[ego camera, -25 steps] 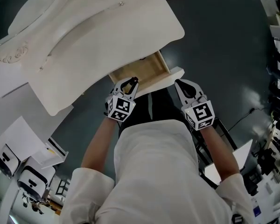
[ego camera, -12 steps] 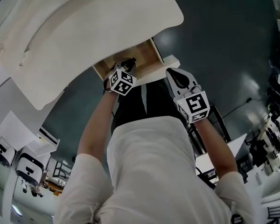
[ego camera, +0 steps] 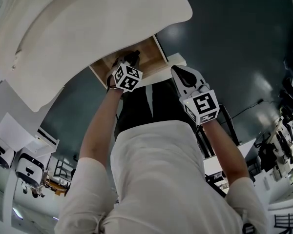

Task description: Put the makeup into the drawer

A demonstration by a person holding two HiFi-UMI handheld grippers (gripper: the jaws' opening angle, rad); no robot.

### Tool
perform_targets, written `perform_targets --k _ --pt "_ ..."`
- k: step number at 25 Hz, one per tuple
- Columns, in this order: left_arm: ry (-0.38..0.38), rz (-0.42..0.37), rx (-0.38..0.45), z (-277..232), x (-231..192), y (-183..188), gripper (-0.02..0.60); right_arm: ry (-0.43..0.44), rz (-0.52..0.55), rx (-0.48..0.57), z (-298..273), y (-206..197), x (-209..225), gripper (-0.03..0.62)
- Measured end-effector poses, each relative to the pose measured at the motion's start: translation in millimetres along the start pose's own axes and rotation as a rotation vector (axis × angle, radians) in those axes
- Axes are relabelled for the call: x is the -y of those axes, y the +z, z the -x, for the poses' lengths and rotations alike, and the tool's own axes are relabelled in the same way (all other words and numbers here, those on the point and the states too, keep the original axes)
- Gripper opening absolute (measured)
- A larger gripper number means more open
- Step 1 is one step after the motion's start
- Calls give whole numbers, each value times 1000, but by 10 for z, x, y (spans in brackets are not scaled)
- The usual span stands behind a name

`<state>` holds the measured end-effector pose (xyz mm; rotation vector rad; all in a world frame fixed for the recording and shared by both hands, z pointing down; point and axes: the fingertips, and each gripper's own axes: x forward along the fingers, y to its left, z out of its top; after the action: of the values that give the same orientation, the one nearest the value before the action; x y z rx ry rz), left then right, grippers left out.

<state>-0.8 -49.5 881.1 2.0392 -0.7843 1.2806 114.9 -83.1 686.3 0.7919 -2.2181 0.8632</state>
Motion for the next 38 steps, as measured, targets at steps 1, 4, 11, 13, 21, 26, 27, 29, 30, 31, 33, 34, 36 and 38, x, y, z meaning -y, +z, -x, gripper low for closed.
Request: perform_targets --k 1,4,11,13,21,26,27,29,30,31,33,34,36,38 --pt "6 4 -6 -21 5 0 100 2 0 -1 -1 -2 15 28" --pt "-1 25 -16 -59 30 -13 100 6 0 -2 -1 22 45 28" --pt "-32 76 -12 -50 2 -1 160 11 8 -2 -36 123 145 28" --pt "-42 86 -9 -11 7 31 171 15 14 0 -26 165 172 28" --pt "-16 115 57 335 -54 230 172 57 75 22 29 485 147 28" --pt "6 122 117 616 -25 437 115 87 110 41 76 632 156 28" --pt "15 125 129 696 -20 477 112 95 119 44 91 661 140 29" --pt "38 141 159 883 -21 541 96 109 134 50 127 723 96 28" --pt "53 153 178 985 -27 565 89 116 141 54 149 757 75 28" --pt "69 168 199 1090 -42 582 80 121 150 60 168 793 57 28" --pt "108 201 245 1317 -96 594 58 125 165 74 198 863 26 28" --pt "129 217 271 1443 -129 599 46 124 171 81 215 900 13 28" --pt "163 247 326 1716 -179 619 30 117 173 97 275 971 -13 28" --pt "194 268 376 1993 -206 626 20 106 166 114 360 1026 -51 28"
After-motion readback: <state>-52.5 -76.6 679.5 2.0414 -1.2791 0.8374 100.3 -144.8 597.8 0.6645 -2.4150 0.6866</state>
